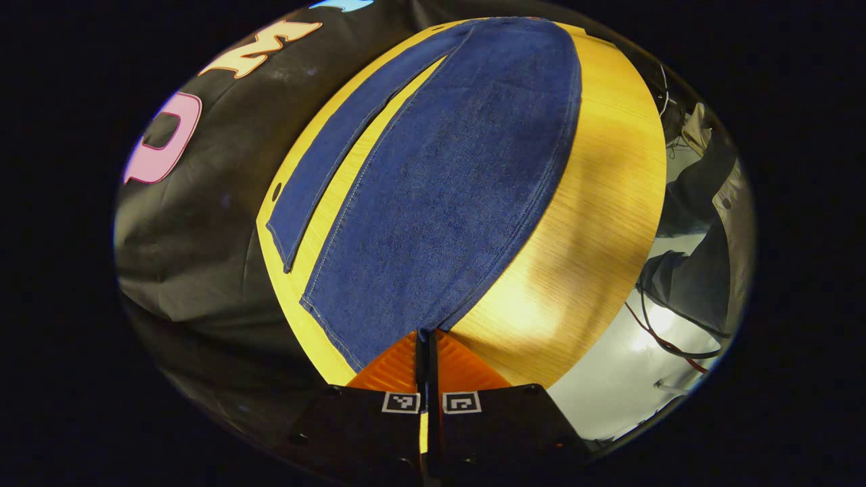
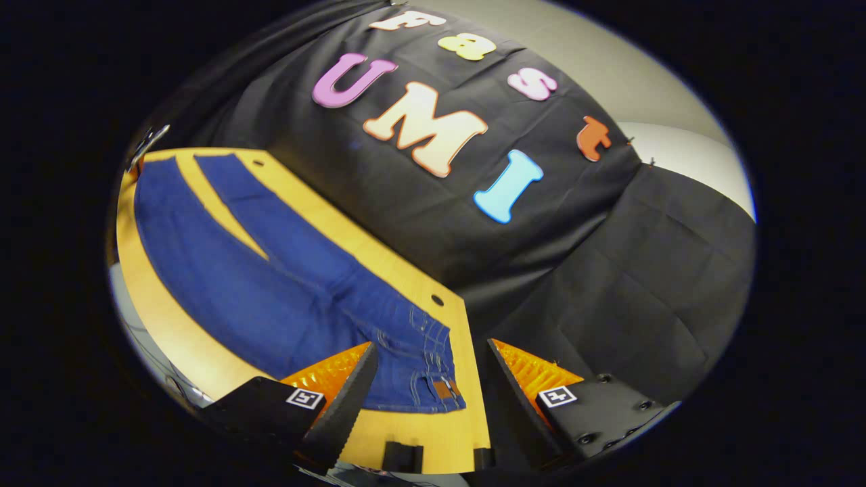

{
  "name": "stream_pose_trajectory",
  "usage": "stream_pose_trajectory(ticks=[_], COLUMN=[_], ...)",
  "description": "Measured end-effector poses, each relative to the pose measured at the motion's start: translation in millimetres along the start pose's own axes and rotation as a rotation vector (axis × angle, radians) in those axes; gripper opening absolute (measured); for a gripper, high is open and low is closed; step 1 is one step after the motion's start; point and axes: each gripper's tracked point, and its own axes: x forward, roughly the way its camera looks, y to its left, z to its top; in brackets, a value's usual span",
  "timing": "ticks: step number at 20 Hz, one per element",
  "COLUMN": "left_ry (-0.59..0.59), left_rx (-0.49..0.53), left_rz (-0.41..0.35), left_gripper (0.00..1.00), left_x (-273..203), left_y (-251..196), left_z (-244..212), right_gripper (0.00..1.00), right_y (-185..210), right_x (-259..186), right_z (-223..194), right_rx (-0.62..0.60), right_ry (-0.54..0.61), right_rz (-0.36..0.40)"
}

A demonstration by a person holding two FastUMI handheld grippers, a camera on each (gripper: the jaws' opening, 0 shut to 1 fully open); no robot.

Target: Grasp the waist and the cuffs of the jeans and fold them to make the two legs overlap; first hold the waist and fold one-third of the jeans toward the cuffs, then hold the cuffs and fold the remaining one-third in the same direction to finish folding.

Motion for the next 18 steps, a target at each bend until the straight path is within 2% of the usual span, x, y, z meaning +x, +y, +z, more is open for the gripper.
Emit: stream_pose_trajectory(ticks=[5,14,17,18], left_ry=[0.030,0.084,0.093,0.097], left_rx=[-0.008,-0.017,-0.022,-0.024], left_rz=[-0.001,0.002,0.005,0.006], left_gripper=[0.00,0.00,0.00,0.00], left_x=[0.9,1.2,2.3,2.9], left_y=[0.9,2.3,2.3,2.9], left_z=[-0.5,-1.8,-0.5,-1.0], right_gripper=[0.99,1.00,1.00,1.00], right_y=[16.8,67.8,86.1,90.0], right_x=[26.5,63.5,70.5,78.4], right_z=[-63.5,-123.2,-142.9,-143.2], right_rx=[-0.196,-0.476,-0.554,-0.595], right_ry=[0.086,0.126,0.160,0.147], right_rz=[0.123,0.355,0.455,0.464])
